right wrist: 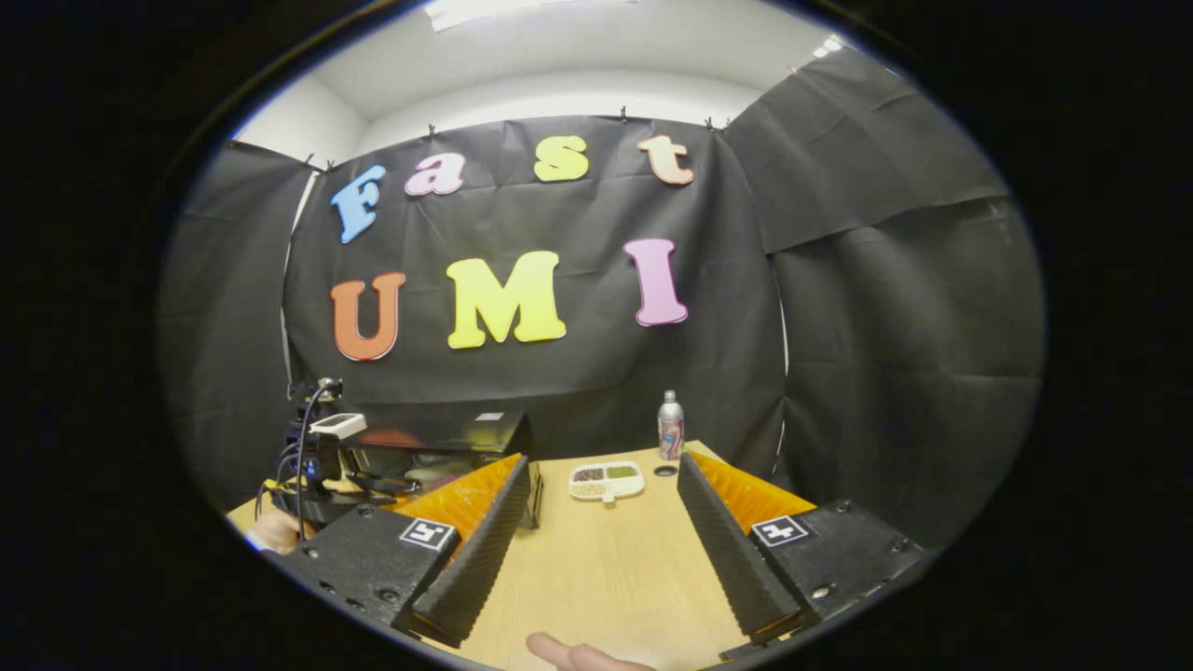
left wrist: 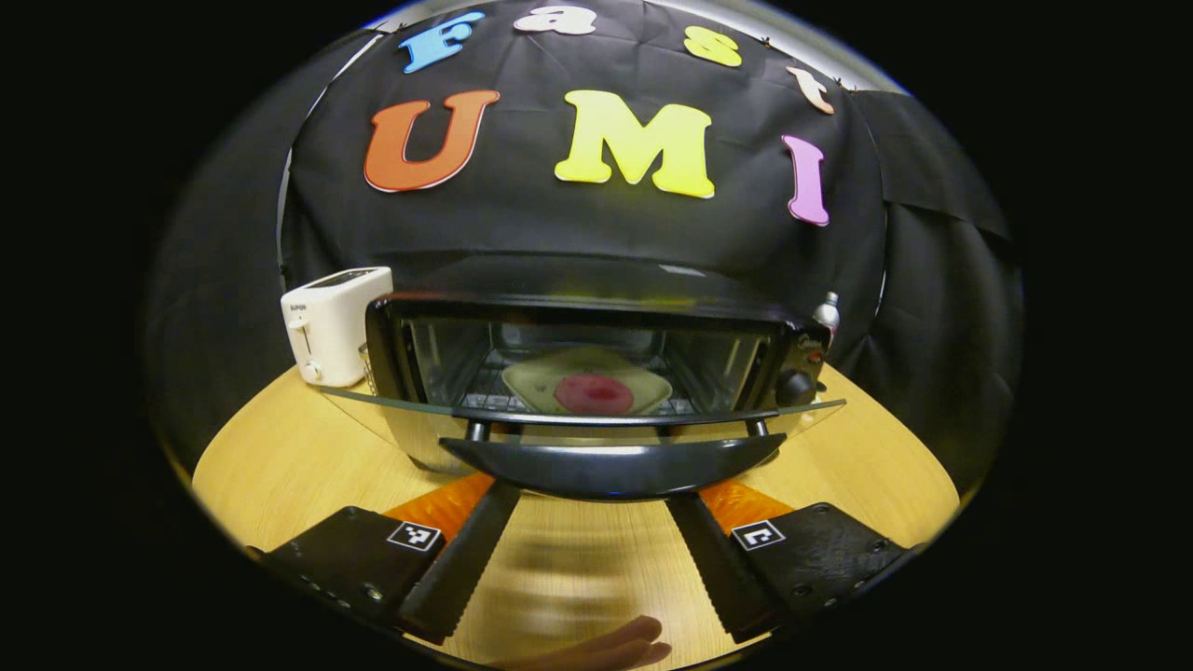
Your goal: Open the electric oven with the left hand, put the food in, and close the electric oven.
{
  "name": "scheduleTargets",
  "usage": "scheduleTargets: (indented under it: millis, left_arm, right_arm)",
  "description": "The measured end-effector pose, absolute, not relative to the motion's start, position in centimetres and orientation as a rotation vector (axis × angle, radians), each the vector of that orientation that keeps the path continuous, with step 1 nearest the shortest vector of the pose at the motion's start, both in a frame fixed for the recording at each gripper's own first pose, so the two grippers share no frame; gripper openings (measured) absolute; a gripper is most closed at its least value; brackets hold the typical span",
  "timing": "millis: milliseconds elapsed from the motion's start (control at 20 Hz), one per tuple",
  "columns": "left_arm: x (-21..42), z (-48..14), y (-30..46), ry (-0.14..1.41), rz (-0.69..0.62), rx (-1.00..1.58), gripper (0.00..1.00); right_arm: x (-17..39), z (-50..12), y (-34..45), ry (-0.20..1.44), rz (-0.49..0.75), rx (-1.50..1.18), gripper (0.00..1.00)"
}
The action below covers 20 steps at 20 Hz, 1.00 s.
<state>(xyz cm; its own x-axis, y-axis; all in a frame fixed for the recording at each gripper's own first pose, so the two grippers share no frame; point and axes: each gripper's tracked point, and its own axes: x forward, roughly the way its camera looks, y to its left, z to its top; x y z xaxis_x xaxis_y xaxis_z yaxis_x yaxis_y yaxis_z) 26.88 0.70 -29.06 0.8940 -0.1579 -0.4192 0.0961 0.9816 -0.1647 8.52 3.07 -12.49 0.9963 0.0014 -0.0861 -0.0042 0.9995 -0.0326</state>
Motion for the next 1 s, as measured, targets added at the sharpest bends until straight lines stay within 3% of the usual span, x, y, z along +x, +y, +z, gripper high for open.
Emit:
scheduleTargets:
  millis: [350,1000]
  left_arm:
    - [25.7,-24.5,3.4,0.36,-0.071,-0.236,0.95]
    - [9.8,-9.1,6.8,0.115,0.038,-0.104,0.95]
  right_arm:
    - [6.4,-11.2,2.5,0.067,0.0,-0.045,0.96]
    - [0.7,-5.5,2.3,-0.025,0.001,-0.066,0.96]
